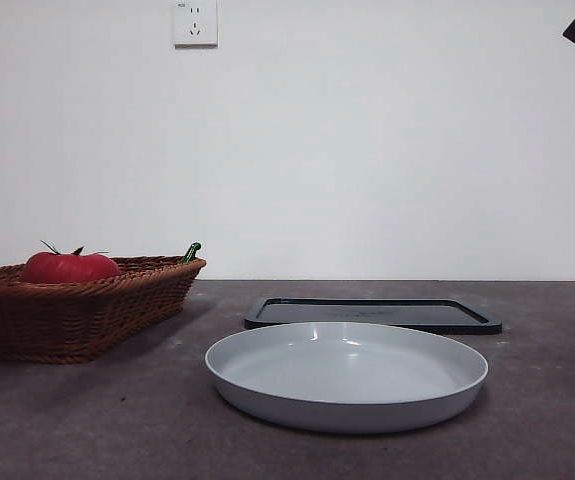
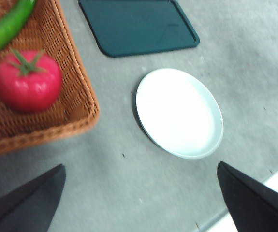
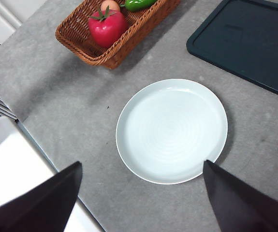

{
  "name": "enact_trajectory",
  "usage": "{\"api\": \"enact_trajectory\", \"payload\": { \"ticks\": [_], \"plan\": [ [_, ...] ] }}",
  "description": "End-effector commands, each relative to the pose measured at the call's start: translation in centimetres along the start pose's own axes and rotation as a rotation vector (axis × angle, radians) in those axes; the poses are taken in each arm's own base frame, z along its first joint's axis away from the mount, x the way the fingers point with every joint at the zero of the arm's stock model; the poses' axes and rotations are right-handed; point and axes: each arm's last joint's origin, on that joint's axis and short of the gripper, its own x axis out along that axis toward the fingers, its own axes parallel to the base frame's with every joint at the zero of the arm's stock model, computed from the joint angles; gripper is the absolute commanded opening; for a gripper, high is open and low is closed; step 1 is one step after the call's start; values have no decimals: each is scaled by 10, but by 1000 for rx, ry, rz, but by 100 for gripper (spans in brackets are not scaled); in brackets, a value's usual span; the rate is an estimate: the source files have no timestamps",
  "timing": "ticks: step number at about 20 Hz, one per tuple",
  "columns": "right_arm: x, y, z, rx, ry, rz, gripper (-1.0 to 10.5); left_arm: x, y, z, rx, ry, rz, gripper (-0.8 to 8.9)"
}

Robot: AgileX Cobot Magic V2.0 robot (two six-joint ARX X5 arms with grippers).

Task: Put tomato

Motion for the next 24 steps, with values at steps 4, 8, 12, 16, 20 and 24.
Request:
{"api": "enact_trajectory", "payload": {
  "ticks": [4,8,12,16,20,24],
  "plan": [
    [-2,2,5,-20,-15,7,404,5,5,14,37,-45,72,497],
    [-2,2,5,-18,-15,7,404,18,14,26,47,-66,138,497],
    [-2,2,5,-18,-15,7,404,38,27,40,55,-87,177,497],
    [-2,2,5,-18,-15,7,404,61,40,50,71,-86,189,498],
    [-2,2,5,-17,-14,8,404,84,53,56,88,-68,201,498],
    [-2,2,5,-17,-15,8,404,106,67,58,137,-36,235,498]
  ]
}}
